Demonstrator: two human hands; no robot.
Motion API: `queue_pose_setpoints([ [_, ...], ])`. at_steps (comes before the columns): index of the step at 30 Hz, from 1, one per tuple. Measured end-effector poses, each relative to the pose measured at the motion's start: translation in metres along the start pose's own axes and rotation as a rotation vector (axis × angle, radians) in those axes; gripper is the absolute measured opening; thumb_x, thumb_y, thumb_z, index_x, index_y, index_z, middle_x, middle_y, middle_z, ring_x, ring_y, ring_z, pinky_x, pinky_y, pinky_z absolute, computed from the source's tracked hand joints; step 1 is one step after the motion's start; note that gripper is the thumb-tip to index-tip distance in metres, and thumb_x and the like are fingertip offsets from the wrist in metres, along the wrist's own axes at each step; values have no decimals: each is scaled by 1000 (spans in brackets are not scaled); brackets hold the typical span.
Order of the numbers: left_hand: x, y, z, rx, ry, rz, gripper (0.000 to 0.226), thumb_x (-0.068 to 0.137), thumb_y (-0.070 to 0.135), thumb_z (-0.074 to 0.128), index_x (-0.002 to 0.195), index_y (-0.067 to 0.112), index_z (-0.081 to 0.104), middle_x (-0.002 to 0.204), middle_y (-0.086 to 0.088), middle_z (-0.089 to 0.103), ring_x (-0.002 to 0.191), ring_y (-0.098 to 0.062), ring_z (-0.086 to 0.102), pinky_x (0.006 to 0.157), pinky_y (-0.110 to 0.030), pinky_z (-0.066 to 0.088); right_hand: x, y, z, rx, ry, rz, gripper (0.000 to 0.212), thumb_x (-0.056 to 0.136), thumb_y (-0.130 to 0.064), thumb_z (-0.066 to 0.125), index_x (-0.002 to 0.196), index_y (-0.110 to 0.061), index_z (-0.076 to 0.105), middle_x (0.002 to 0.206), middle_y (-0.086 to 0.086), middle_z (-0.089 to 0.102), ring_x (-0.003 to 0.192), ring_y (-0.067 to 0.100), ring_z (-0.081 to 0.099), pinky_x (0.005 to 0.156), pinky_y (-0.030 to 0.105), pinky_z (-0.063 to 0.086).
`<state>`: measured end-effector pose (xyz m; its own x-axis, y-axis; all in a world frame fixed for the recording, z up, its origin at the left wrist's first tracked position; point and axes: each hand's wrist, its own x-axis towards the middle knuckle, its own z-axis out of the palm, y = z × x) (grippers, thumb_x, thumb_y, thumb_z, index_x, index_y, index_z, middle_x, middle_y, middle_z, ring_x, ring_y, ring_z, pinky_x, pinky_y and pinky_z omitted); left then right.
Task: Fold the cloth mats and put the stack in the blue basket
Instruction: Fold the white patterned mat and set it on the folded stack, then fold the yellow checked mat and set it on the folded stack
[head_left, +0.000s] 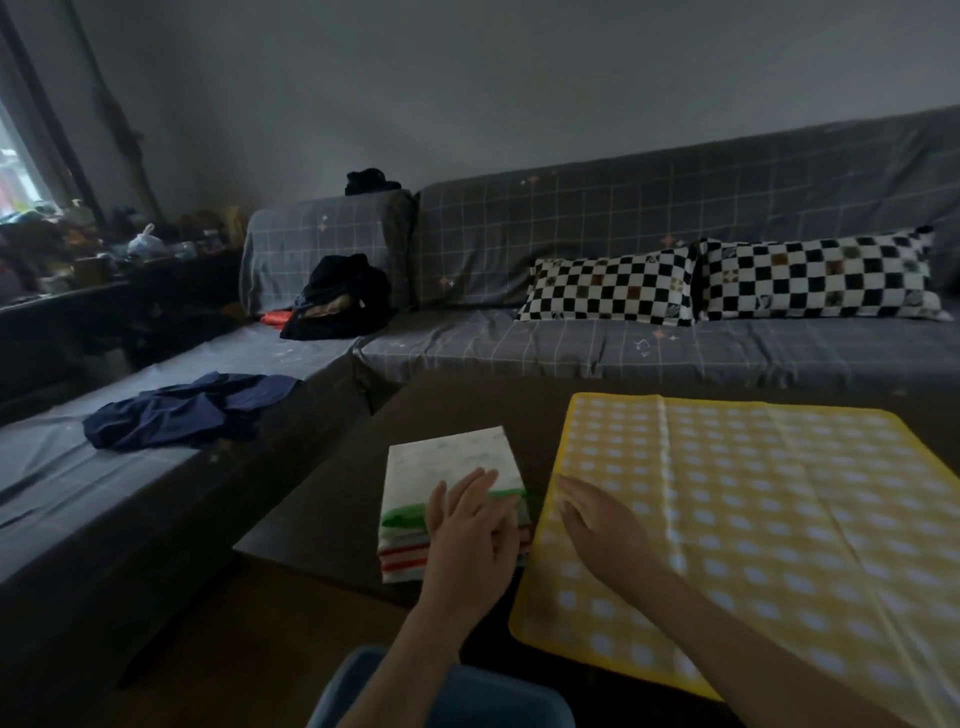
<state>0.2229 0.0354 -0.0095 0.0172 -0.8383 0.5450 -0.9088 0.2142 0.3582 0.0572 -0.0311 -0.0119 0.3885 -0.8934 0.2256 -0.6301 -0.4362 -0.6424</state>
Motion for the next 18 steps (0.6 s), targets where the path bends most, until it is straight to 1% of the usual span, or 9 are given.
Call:
queue_pose_setpoints([
  [3, -6, 24, 22, -75, -8, 102, 37, 91, 35, 40, 103, 23, 72, 127, -1, 61, 126, -12, 38, 107, -44, 30, -28, 21, -21, -97, 40, -4, 41, 99, -24, 40, 139, -19, 44, 144, 0, 46, 133, 15, 40, 106, 23, 29],
  [4, -8, 33, 29, -95, -18, 130, 35, 91, 34, 41, 102, 23, 72, 125, -1, 62, 123, -12, 40, 103, -45, 34, -39, 29, -29, -125, 52, 8, 40, 99, -24, 41, 138, -19, 45, 143, -1, 46, 133, 15, 41, 106, 22, 28],
  [6, -12, 52, 42, -155, -55, 154, 35, 92, 35, 41, 104, 23, 71, 121, 1, 64, 121, -13, 45, 101, -43, 36, -61, 46, -44, -175, 67, 43, 39, 98, -23, 41, 137, -21, 45, 142, -4, 48, 132, 14, 42, 104, 21, 28],
  [8, -17, 74, 53, -179, -124, 165, 40, 91, 40, 38, 109, 24, 70, 121, 3, 64, 119, -14, 50, 104, -33, 32, -85, 63, -59, -218, 64, 82, 38, 98, -22, 41, 136, -22, 48, 139, -4, 50, 130, 15, 44, 103, 23, 31],
  [10, -23, 95, 62, -221, -259, 170, 45, 92, 45, 36, 119, 26, 66, 127, 7, 60, 123, -9, 47, 105, -21, 25, -108, 80, -71, -235, 60, 116, 39, 95, -26, 39, 131, -21, 53, 132, -1, 57, 125, 19, 49, 101, 28, 36],
  [12, -28, 111, 70, -302, -423, 190, 41, 95, 44, 40, 126, 28, 61, 132, 10, 54, 127, -4, 41, 107, -21, 26, -128, 97, -81, -243, 72, 155, 42, 90, -32, 38, 124, -21, 60, 124, -1, 62, 120, 21, 53, 98, 31, 40],
  [13, -31, 117, 74, -321, -479, 203, 37, 97, 42, 43, 125, 27, 61, 132, 11, 54, 126, -3, 42, 106, -21, 29, -137, 105, -87, -260, 77, 182, 38, 92, -32, 40, 121, -23, 61, 122, -2, 63, 118, 20, 53, 97, 31, 40],
  [16, -39, 133, 83, -372, -624, 154, 30, 97, 38, 50, 117, 24, 67, 126, 12, 57, 118, -1, 46, 100, -17, 35, -161, 120, -102, -266, 50, 217, 26, 94, -23, 50, 115, -25, 65, 119, -7, 64, 117, 15, 53, 95, 26, 40],
  [18, -41, 138, 88, -429, -708, 103, 27, 91, 42, 58, 110, 27, 71, 122, 17, 55, 116, 1, 45, 100, -22, 38, -172, 122, -110, -260, 7, 182, 24, 94, -23, 53, 112, -23, 68, 121, -11, 61, 116, 6, 51, 93, 14, 34],
])
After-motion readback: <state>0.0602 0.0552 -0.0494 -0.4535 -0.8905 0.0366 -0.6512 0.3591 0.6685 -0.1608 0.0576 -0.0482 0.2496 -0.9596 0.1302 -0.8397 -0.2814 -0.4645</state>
